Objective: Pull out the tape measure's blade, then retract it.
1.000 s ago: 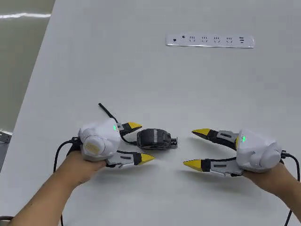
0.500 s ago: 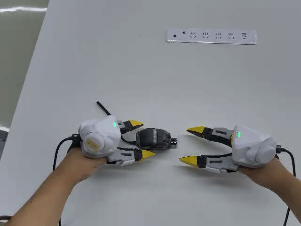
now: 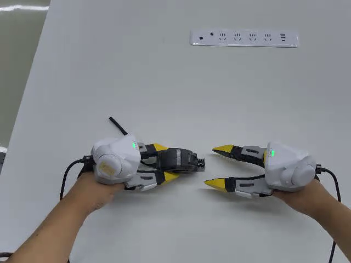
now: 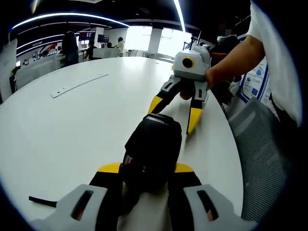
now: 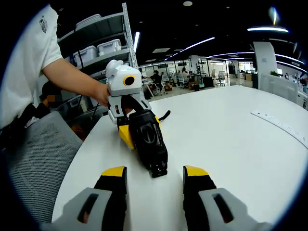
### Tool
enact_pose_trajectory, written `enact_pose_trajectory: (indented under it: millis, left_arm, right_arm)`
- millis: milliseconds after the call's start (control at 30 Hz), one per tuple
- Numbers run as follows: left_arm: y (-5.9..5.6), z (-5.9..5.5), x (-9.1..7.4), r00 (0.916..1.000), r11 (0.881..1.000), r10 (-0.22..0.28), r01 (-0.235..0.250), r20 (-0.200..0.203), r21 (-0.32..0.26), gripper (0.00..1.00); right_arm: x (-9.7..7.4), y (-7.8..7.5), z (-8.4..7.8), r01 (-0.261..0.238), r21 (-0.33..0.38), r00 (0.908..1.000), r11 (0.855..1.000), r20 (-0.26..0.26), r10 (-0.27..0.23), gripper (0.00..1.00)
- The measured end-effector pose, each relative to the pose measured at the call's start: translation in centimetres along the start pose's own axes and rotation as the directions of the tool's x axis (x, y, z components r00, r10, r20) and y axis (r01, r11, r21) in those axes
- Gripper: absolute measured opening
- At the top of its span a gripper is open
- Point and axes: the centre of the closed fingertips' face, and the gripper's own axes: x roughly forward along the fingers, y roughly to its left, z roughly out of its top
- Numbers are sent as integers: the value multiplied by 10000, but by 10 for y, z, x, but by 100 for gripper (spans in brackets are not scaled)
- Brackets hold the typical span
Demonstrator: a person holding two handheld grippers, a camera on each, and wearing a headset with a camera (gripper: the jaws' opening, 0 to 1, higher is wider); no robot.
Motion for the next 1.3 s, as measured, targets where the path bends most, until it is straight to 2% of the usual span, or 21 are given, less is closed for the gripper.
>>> enact_pose_trajectory:
  millis: [467,800,1300]
  left_arm:
    - [0,-1,1,9999,9999,-87,88,-93,104,32]
    - [0,-2,1,9998,9998,-119,122,-139,185,31]
    - [1,-3,1,9998,9997,-122,126,-183,211,31]
  right_arm:
    - [3,0,-1,-74,-73,10000,9999,-40,74,44]
    - [11,0,-6,-222,-263,9996,9994,-204,217,42]
    - [20,-4,-12,-286,-679,9989,9973,-386,260,32]
